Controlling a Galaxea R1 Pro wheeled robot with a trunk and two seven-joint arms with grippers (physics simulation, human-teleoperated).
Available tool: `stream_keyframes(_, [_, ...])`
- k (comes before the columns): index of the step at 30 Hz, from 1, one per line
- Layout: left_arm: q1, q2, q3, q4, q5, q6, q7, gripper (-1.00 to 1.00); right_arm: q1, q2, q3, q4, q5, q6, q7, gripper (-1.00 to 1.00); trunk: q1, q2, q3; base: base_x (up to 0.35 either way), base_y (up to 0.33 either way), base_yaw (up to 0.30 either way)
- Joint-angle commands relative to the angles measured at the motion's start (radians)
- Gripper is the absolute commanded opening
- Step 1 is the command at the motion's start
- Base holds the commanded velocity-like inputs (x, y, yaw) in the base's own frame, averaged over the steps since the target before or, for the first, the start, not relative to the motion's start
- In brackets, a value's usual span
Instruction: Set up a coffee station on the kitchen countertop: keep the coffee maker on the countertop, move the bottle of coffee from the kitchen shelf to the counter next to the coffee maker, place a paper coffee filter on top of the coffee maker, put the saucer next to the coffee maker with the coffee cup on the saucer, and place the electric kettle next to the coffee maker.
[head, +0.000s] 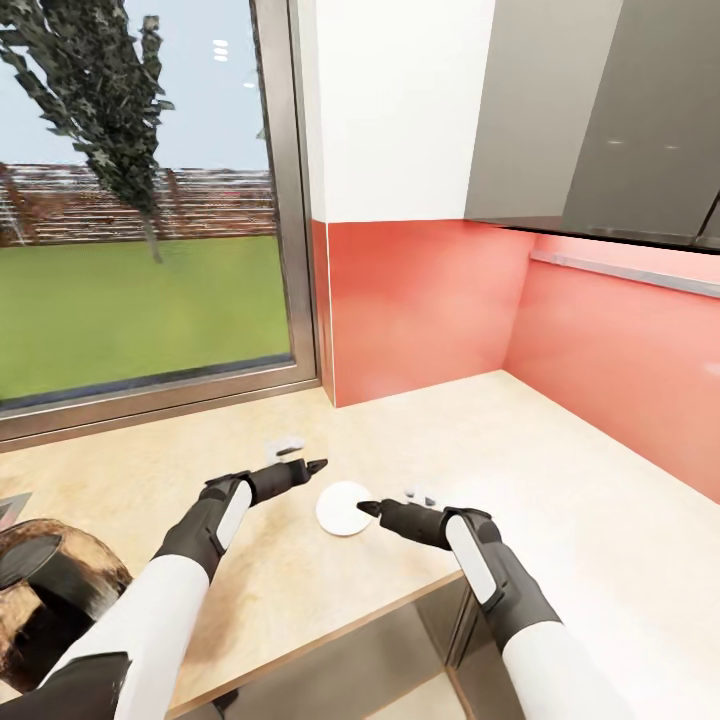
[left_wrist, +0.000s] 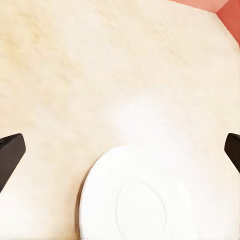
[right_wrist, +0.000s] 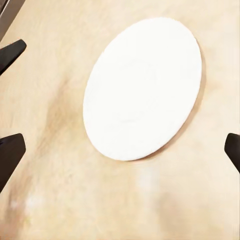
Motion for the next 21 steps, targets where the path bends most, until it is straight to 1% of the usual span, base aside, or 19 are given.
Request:
stream_keyframes(1, [-0.001, -0.001, 0.006, 0.007, 0.006, 0.018, -0.003, 1.00, 0.001, 0.003, 0.002, -0.001, 0.002, 0.004, 0.003, 1.00, 0.001, -0.002, -0.002, 0.000, 0.000, 0.000])
stream_keyframes(4, [-0.002, -0.001, 0.009, 0.022, 0.027, 0.061, -0.003, 1.00, 0.002, 0.006, 0.006, -0.001, 0.002, 0.004, 0.003, 1.00, 0.001, -0.002, -0.002, 0.000, 0.000, 0.000])
stream_keyframes(7, [-0.002, -0.001, 0.018, 0.028, 0.080, 0.096, -0.002, 1.00, 0.004, 0.008, 0.007, -0.001, 0.002, 0.004, 0.004, 1.00, 0.001, -0.002, -0.002, 0.000, 0.000, 0.000])
stream_keyframes(10, [-0.003, -0.001, 0.021, 0.029, 0.116, 0.107, 0.000, 1.00, 0.005, 0.008, 0.008, -0.001, 0.002, 0.004, 0.004, 1.00, 0.001, -0.002, -0.002, 0.000, 0.000, 0.000])
stream_keyframes(12, [-0.003, -0.002, 0.023, 0.029, 0.129, 0.110, 0.000, 1.00, 0.007, 0.009, 0.008, -0.001, 0.002, 0.004, 0.004, 1.00, 0.001, -0.002, -0.002, 0.000, 0.000, 0.000])
stream_keyframes(14, [-0.002, -0.003, 0.022, 0.029, 0.134, 0.111, 0.000, 1.00, 0.007, 0.009, 0.008, 0.002, 0.001, 0.004, 0.005, 1.00, 0.001, -0.002, -0.002, 0.000, 0.000, 0.000])
stream_keyframes(21, [-0.001, -0.003, 0.021, 0.030, 0.139, 0.112, 0.000, 1.00, 0.007, 0.010, 0.008, 0.030, 0.001, 0.004, 0.006, 1.00, 0.001, -0.002, -0.002, 0.029, 0.000, 0.000])
